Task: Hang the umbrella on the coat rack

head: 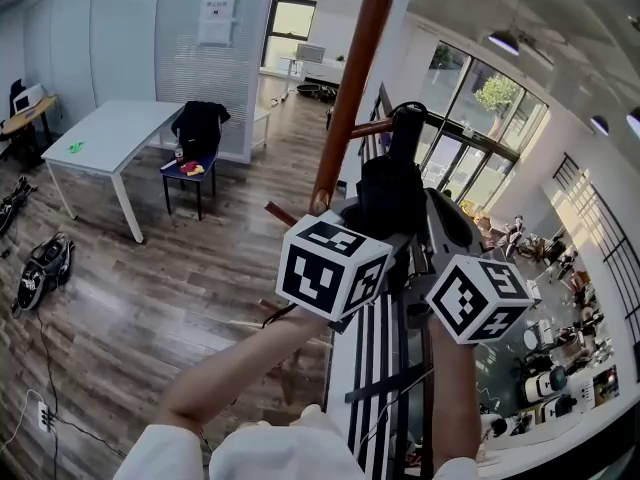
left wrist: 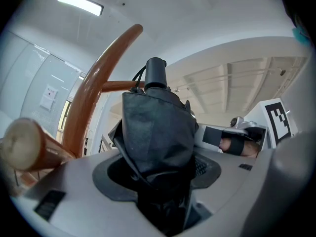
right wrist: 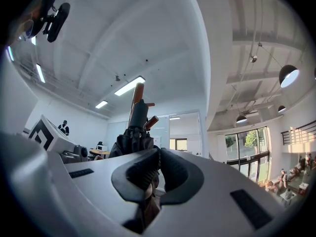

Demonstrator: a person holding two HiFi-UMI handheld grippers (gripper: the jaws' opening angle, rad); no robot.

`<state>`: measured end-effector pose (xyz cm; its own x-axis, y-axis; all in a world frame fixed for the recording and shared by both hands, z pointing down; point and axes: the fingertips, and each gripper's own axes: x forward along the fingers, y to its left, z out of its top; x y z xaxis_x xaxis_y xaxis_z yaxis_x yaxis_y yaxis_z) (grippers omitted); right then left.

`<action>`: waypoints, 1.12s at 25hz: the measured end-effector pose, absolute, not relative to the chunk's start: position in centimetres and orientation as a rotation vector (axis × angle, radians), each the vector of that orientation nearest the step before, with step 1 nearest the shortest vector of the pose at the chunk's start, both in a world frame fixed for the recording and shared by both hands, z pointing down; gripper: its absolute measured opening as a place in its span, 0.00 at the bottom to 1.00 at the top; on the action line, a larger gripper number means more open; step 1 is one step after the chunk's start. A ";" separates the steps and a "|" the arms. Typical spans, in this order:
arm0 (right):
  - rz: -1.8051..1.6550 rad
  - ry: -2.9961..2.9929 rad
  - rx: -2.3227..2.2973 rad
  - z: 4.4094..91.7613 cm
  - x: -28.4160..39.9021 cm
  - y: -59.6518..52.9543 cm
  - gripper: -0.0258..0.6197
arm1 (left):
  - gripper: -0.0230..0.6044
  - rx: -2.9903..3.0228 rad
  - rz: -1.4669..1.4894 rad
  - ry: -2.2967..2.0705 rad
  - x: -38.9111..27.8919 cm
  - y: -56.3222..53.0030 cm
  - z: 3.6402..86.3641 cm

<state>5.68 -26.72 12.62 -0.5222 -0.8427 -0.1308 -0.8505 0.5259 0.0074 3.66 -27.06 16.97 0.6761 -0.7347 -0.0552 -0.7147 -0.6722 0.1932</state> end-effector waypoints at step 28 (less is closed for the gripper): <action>-0.034 2.724 -1.409 18.3 4.2 -26.5 0.10 | 0.47 2.663 -0.136 -1.262 2.0 -26.2 22.5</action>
<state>4.19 -26.51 18.31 -0.5755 -0.8159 -0.0557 -0.8142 0.5780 -0.0538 2.00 -26.24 22.51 0.6333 -0.7739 -0.0010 -0.7564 -0.6192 0.2107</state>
